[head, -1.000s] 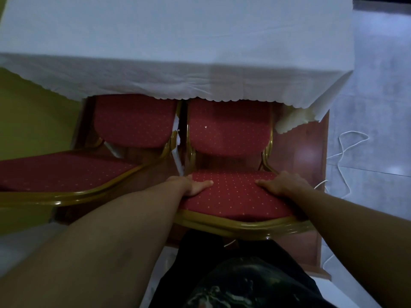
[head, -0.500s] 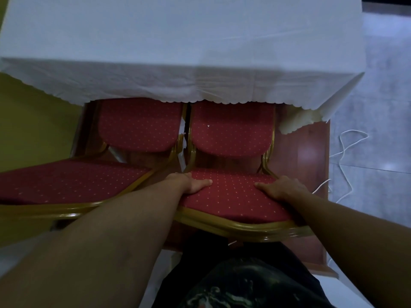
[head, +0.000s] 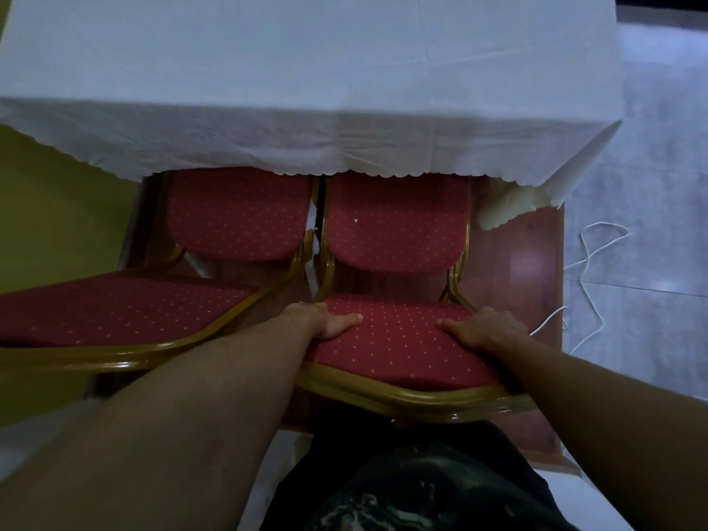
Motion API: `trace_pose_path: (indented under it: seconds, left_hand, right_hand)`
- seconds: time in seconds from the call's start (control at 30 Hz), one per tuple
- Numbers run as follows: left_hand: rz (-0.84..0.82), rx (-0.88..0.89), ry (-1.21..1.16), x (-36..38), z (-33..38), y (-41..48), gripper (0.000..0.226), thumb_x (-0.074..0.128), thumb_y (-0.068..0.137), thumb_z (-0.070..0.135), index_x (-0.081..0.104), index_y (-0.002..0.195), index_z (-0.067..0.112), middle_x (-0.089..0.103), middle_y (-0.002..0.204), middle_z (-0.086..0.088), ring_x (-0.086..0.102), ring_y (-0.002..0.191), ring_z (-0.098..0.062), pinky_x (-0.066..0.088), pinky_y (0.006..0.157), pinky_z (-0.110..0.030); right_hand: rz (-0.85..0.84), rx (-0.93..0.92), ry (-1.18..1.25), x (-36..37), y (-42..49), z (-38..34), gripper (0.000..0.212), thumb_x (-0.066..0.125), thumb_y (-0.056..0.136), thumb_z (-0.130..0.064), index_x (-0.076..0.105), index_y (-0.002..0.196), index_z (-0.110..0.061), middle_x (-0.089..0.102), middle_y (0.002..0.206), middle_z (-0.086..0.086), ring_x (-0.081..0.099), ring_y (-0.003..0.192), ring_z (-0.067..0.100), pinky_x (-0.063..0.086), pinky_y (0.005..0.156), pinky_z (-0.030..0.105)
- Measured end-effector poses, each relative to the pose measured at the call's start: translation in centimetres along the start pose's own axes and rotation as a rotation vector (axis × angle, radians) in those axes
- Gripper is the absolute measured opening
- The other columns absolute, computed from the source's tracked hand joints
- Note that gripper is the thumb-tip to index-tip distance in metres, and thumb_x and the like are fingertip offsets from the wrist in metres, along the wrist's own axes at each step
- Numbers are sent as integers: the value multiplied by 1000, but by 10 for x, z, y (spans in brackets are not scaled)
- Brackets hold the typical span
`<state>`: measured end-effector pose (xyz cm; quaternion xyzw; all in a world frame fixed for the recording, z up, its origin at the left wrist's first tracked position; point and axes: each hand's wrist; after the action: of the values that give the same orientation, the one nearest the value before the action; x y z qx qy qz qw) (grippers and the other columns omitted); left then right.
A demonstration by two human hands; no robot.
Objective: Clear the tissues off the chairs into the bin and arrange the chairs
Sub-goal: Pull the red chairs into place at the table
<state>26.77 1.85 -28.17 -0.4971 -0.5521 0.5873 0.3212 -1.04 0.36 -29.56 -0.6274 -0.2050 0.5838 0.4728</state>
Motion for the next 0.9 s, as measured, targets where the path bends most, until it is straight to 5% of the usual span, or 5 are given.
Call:
trace_pose_path:
  seconds: [0.53,0.77,0.9]
  left_hand:
    - [74,-25,168,-4,17,-2,97,24,84,85,18,159,23,11,164,-13,19,149,-37,29,114,-52]
    - [222,64,267,-16,43,-5,92,28,86,81,20,158,24,9,164,-16,20,147,-42,27,115,-59]
    - [349,142,318,-35,76,-27,92,22,88,80,18,158,21,12,163,-19,21,146,-43,26,116,-56]
  right_hand:
    - [-22,-13,58,1,-4,1,95,53,73,-84,51,136,-13,58,132,16,60,113,39,51,96,48]
    - [-15,-72,207,-6,2,10,65,61,82,-66,57,117,-11,59,104,9,62,90,29,54,89,42]
    - [67,-140,265,-25,12,21,72,54,65,-78,66,109,-23,67,99,3,66,89,28,54,89,50]
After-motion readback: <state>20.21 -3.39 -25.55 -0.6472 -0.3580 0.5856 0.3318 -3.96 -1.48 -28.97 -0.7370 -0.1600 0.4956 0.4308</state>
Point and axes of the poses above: each hand's wrist, its own y-axis towards the middle knuckle, its own x-axis out of the palm, z = x × y
